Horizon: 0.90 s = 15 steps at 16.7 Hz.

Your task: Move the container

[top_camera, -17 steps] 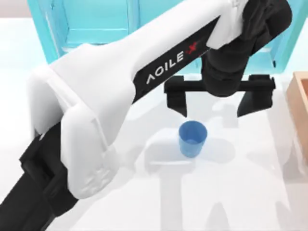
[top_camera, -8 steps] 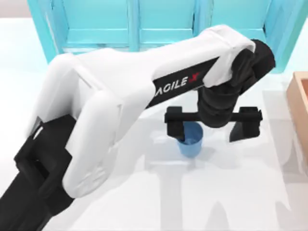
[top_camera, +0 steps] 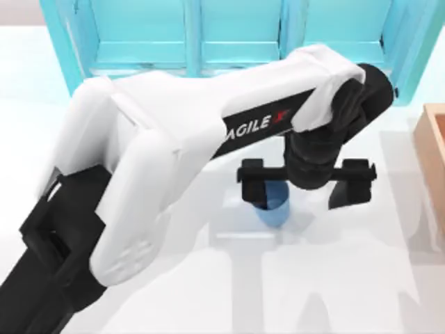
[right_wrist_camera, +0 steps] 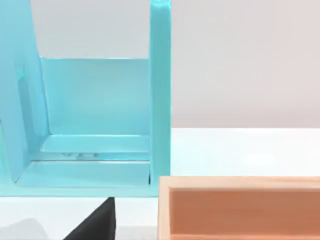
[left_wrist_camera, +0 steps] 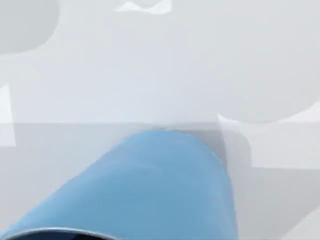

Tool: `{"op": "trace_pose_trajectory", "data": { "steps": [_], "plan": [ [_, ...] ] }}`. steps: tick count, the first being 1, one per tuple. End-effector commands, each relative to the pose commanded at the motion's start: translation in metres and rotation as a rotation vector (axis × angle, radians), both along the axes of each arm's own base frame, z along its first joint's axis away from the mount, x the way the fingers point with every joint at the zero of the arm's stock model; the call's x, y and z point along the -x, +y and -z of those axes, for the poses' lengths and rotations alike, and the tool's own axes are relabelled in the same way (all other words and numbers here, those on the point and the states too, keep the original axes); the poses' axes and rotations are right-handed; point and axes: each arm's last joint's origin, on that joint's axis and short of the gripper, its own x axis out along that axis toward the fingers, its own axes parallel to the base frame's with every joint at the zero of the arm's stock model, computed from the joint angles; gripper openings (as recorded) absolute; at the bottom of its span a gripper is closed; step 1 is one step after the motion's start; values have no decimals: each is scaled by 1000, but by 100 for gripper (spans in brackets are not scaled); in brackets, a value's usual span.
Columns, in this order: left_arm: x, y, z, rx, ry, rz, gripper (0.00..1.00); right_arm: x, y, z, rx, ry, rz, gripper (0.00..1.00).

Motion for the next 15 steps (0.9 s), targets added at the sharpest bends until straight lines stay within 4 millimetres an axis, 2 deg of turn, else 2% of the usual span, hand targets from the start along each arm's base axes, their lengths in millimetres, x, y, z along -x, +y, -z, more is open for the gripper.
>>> {"op": "trace_pose_trajectory", "data": {
  "steps": [11, 15],
  "plan": [
    [0, 0, 0, 0, 0, 0, 2, 0, 0, 0, 0, 0, 0, 100],
    [0, 0, 0, 0, 0, 0, 0, 0, 0, 0, 0, 0, 0, 100]
  ]
}}
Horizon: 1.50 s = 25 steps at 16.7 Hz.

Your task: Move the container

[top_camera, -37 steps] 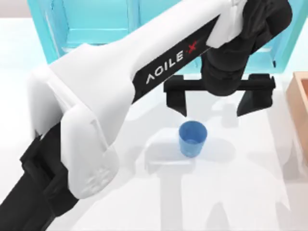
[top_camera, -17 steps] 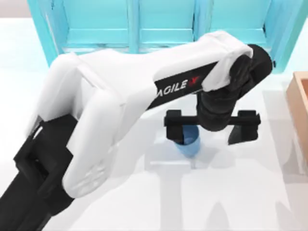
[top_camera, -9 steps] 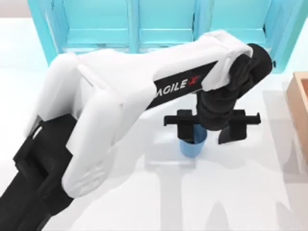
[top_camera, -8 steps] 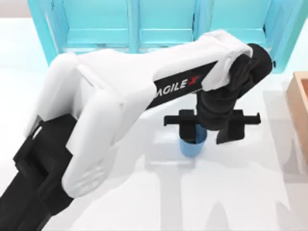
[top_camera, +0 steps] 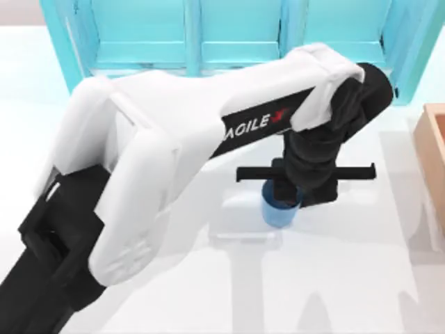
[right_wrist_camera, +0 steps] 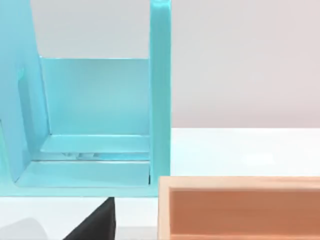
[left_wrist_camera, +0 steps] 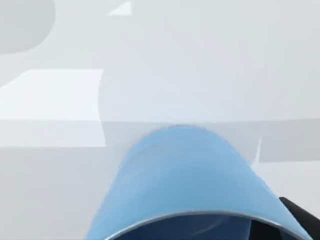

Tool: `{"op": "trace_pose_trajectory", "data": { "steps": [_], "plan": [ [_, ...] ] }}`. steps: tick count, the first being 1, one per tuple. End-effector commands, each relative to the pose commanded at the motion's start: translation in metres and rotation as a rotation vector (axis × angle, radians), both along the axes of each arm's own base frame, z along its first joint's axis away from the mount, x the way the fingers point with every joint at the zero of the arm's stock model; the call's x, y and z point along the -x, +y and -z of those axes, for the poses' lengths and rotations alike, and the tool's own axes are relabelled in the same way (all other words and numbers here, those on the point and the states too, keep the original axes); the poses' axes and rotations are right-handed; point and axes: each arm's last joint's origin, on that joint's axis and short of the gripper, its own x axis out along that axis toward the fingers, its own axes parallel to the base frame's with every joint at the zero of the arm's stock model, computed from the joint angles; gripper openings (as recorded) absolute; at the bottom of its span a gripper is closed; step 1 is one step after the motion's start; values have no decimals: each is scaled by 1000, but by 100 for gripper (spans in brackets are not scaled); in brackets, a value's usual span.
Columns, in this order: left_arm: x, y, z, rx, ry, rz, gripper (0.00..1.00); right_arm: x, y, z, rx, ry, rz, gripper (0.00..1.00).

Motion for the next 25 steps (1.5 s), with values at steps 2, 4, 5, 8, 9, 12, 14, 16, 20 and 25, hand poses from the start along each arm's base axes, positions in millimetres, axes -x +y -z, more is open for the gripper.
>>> {"op": "trace_pose_trajectory", "data": {
  "steps": [2, 4, 5, 8, 9, 12, 14, 16, 20, 25],
  "plan": [
    [0, 0, 0, 0, 0, 0, 0, 0, 0, 0, 0, 0, 0, 100],
    [0, 0, 0, 0, 0, 0, 0, 0, 0, 0, 0, 0, 0, 100],
    [2, -1, 0, -1, 0, 5, 0, 0, 0, 0, 0, 0, 0, 100],
    [-7, 14, -8, 1, -1, 6, 0, 0, 0, 0, 0, 0, 0, 100],
    [-13, 27, -14, 2, -1, 6, 0, 0, 0, 0, 0, 0, 0, 100],
    [-33, 86, -35, 3, 3, 4, 0, 0, 0, 0, 0, 0, 0, 100],
    [-38, 138, -47, 0, 13, 3, 0, 0, 0, 0, 0, 0, 0, 100],
    [-35, 190, -56, -3, 25, 1, 0, 0, 0, 0, 0, 0, 0, 100],
    [-14, 271, -67, -1, 32, 0, 0, 0, 0, 0, 0, 0, 0, 100],
    [-6, 294, -71, 1, 28, 0, 0, 0, 0, 0, 0, 0, 0, 100]
  ]
}}
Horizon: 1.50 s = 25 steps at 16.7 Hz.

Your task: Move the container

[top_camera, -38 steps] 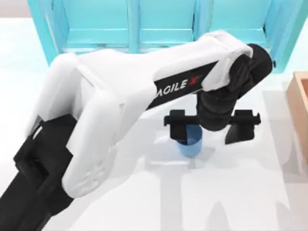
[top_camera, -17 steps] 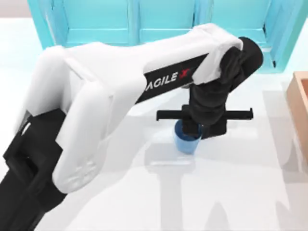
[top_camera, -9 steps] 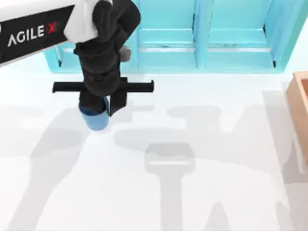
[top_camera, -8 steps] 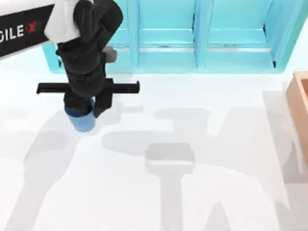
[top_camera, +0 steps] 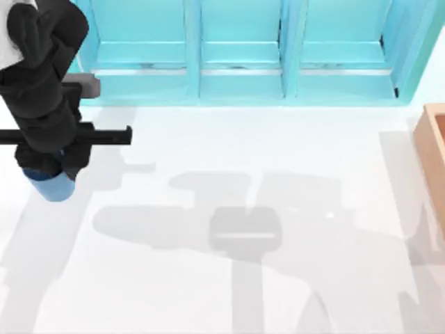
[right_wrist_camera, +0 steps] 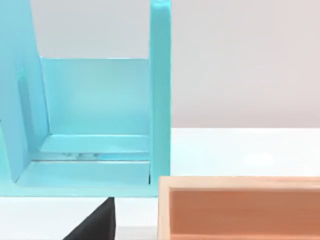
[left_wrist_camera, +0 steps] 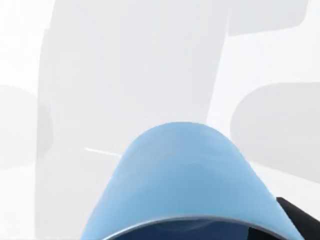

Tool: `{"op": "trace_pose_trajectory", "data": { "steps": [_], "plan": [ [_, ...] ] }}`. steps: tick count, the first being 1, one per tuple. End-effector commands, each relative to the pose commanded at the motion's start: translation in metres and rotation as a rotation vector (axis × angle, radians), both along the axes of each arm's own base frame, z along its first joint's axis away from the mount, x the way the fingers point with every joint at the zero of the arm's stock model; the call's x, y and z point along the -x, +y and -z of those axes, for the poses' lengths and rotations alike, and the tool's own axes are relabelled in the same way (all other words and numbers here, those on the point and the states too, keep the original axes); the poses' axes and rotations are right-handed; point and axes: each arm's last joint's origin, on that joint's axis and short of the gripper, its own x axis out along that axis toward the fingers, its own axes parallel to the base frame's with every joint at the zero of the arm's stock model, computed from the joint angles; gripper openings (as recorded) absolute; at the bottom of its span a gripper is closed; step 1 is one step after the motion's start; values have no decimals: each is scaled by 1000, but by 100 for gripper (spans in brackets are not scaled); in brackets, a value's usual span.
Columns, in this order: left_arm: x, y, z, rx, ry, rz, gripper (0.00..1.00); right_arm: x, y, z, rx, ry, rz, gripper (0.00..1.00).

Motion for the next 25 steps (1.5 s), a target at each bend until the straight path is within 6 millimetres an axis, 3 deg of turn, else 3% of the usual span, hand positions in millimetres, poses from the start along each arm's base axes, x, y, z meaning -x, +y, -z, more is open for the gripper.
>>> {"op": "trace_pose_trajectory", "data": {
  "steps": [3, 11, 15, 25],
  "plan": [
    [0, -1, 3, -5, 7, 4, 0, 0, 0, 0, 0, 0, 0, 100],
    [-3, 8, 62, 1, -5, 0, 0, 0, 0, 0, 0, 0, 0, 100],
    [-3, 9, 64, 0, 0, 0, 0, 0, 0, 0, 0, 0, 0, 100],
    [-3, 9, 64, 0, 0, 0, 75, 0, 0, 0, 0, 0, 0, 100]
  ]
}}
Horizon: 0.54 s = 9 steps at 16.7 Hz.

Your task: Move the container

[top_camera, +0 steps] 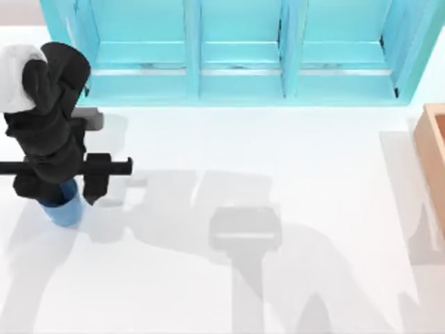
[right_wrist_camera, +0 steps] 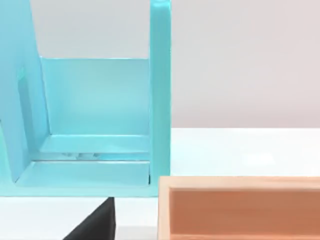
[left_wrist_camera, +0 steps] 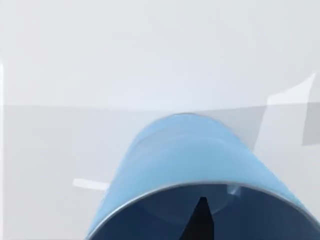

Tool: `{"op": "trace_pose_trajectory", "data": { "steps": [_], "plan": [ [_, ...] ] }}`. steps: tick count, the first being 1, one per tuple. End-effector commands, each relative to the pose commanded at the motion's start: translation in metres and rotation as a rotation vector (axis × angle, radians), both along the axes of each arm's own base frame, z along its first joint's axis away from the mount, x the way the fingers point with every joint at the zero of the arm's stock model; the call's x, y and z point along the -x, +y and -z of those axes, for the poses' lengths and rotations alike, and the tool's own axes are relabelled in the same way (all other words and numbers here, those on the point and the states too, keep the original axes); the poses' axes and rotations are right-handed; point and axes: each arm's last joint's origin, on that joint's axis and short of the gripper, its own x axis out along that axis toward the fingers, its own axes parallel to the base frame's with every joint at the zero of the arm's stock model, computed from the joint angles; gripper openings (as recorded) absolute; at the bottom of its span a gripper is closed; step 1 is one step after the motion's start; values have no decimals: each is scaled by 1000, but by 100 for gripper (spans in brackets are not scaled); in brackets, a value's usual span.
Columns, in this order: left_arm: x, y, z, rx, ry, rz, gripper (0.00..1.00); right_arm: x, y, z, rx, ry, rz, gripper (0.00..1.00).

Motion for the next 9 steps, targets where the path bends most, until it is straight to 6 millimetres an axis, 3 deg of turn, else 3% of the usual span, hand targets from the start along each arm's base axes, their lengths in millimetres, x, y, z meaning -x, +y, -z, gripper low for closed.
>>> {"op": "trace_pose_trajectory", "data": {
  "steps": [3, 9],
  "plan": [
    [0, 0, 0, 0, 0, 0, 98, 0, 0, 0, 0, 0, 0, 100],
    [0, 0, 0, 0, 0, 0, 100, 0, 0, 0, 0, 0, 0, 100]
  ]
}}
